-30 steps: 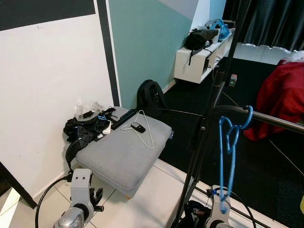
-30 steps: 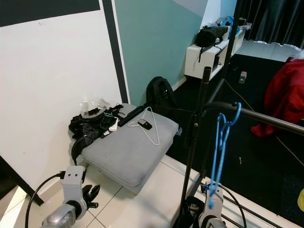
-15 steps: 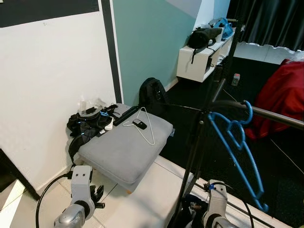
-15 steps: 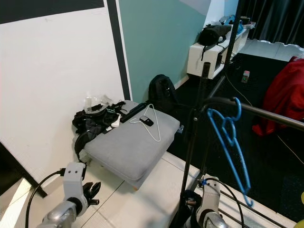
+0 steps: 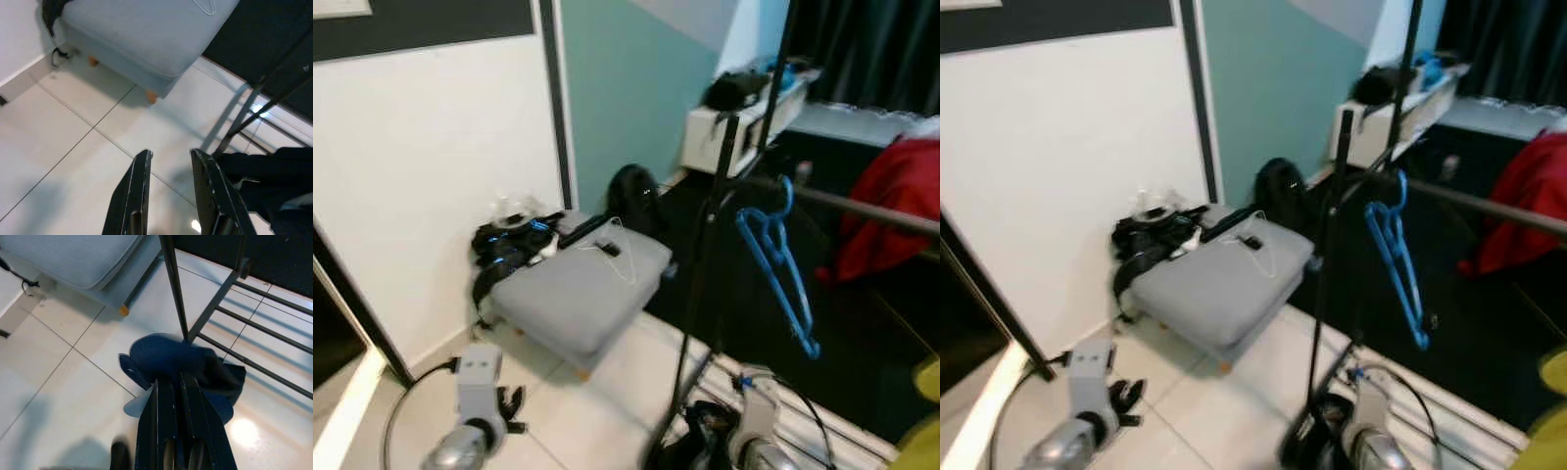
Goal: Hang hanger
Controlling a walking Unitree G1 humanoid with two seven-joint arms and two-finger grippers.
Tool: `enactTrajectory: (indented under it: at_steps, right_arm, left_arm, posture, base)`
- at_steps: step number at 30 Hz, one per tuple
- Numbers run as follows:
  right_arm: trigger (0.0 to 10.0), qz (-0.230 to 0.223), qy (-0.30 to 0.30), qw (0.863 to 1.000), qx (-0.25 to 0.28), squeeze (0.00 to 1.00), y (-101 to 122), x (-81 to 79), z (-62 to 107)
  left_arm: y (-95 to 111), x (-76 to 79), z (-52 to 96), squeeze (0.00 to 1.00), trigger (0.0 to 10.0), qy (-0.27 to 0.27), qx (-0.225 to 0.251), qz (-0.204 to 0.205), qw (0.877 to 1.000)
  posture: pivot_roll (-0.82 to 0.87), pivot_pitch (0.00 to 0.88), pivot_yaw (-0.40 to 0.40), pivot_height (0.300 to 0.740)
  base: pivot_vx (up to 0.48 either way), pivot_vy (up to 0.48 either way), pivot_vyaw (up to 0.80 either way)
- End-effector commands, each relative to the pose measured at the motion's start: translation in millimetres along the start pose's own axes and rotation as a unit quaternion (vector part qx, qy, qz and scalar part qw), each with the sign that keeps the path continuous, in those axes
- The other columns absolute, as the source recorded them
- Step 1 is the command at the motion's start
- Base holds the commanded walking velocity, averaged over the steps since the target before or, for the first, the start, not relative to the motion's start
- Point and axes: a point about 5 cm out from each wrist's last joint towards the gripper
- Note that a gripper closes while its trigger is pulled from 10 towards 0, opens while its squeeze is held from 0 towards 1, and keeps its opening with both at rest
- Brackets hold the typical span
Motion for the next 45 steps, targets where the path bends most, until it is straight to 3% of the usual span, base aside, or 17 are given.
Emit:
enactTrajectory:
  at_steps: [1,7,14,20,24,29,37,45]
  right_arm:
    - [10.0,0.004,0.005,1.0,0.001,0.0,1,-2.0,-0.4]
    - [10.0,0.007,0.011,1.0,-0.002,0.0,2,-3.7,-0.7]
    - [10.0,0.062,0.042,0.997,-0.009,0.0,14,-9.7,0.6]
    - [10.0,0.079,0.044,0.996,-0.002,0.0,21,-7.3,-0.1]
    - [10.0,0.061,0.045,0.997,0.013,0.0,23,-7.3,-3.4]
    - [10.0,0.033,0.068,0.997,0.025,0.0,12,-25.6,-7.1]
    - [10.0,0.025,0.092,0.994,0.06,0.0,22,-42.5,-6.8]
    - [10.0,0.014,0.077,0.994,0.074,0.0,27,-38.4,-6.4]
  left_arm:
    - [0,-1.0,-0.7,0.0,10.0,-0.002,-0.007,-0.008,1.0]
    - [-4,-3.7,-0.2,0.0,10.0,0.002,-0.018,-0.015,1.0]
    - [1,-15.8,-7.9,0.0,10.0,0.033,-0.009,-0.035,0.999]
    - [2,-14.2,-12.9,0.0,10.0,0.031,-0.008,-0.047,0.998]
    - [1,-12.2,-14.3,0.0,10.0,0.034,-0.008,-0.041,0.999]
    - [-8,-16.2,-8.8,0.0,10.0,0.072,-0.017,0.011,0.997]
    - [-3,-18.7,-6.6,0.0,10.0,0.085,-0.024,-0.012,0.996]
    - [7,-20.3,-8.4,0.0,10.0,0.097,0.006,-0.012,0.995]
  posture:
    - [-0.06,0.058,-0.036,0.735]
    - [-0.06,0.067,-0.038,0.735]
    - [-0.07,0.099,-0.09,0.735]
    - [-0.11,0.103,-0.096,0.735]
    - [-0.09,0.088,-0.063,0.735]
    - [-0.09,0.079,-0.04,0.735]
    - [-0.07,0.074,-0.029,0.735]
    - [-0.06,0.075,-0.024,0.735]
  base:
    - [0.0,0.0,0.0]
    - [0.0,0.0,0.0]
    - [0.0,0.0,0.0]
    - [0.0,0.0,0.0]
    - [0.0,0.0,0.0]
    - [0.0,0.0,0.0]
    - [0.0,0.0,0.5]
    - [0.0,0.0,0.8]
Point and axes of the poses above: a point about 5 cm out from each wrist's last joint towards the gripper, its own z axis pointing back from the gripper into the wrist, its own y axis along the axis of the wrist's last joint, x = y × z, and after that the axes turned 13 degrees about -z, right-handed
